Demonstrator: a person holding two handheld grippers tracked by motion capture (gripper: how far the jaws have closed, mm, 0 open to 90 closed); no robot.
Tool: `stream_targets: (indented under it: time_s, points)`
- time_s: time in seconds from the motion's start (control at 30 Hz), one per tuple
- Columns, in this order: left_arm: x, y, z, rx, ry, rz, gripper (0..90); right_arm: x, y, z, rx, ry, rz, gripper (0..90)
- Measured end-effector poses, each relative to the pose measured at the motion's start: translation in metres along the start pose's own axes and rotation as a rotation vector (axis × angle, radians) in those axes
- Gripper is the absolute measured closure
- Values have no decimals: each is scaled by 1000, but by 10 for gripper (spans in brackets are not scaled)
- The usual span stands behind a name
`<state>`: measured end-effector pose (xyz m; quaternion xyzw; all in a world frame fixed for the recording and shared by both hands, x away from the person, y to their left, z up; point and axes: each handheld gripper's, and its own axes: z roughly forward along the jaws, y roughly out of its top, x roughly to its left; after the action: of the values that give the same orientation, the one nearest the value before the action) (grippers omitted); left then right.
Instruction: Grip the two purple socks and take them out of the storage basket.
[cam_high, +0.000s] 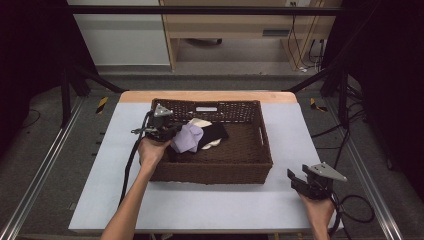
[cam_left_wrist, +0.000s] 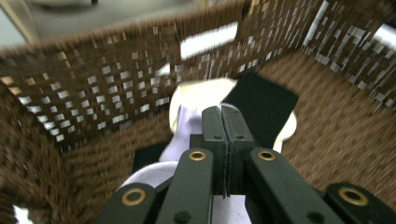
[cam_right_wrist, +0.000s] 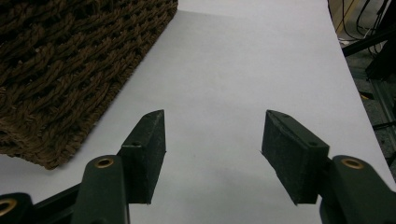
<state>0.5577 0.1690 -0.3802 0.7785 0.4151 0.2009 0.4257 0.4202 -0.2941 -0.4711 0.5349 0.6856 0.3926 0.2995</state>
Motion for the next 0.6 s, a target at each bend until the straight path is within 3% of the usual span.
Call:
stream_targets:
  time_s: [0.1, 0.13, 0.4, 0.6]
  points:
    - [0, 3, -5, -36, -7, -18, 889, 0, 0, 0, 0, -2, 0, 401]
    - [0, 6, -12, -84, -16, -26, 889, 0, 0, 0, 1, -1, -1, 403]
    - [-13, 23, -45, -229, -46, 0, 889, 0, 0, 0, 0, 1, 0, 406]
    - [-29, 33, -72, -294, -85, 34, 889, -1, 0, 0, -2, -1, -4, 407]
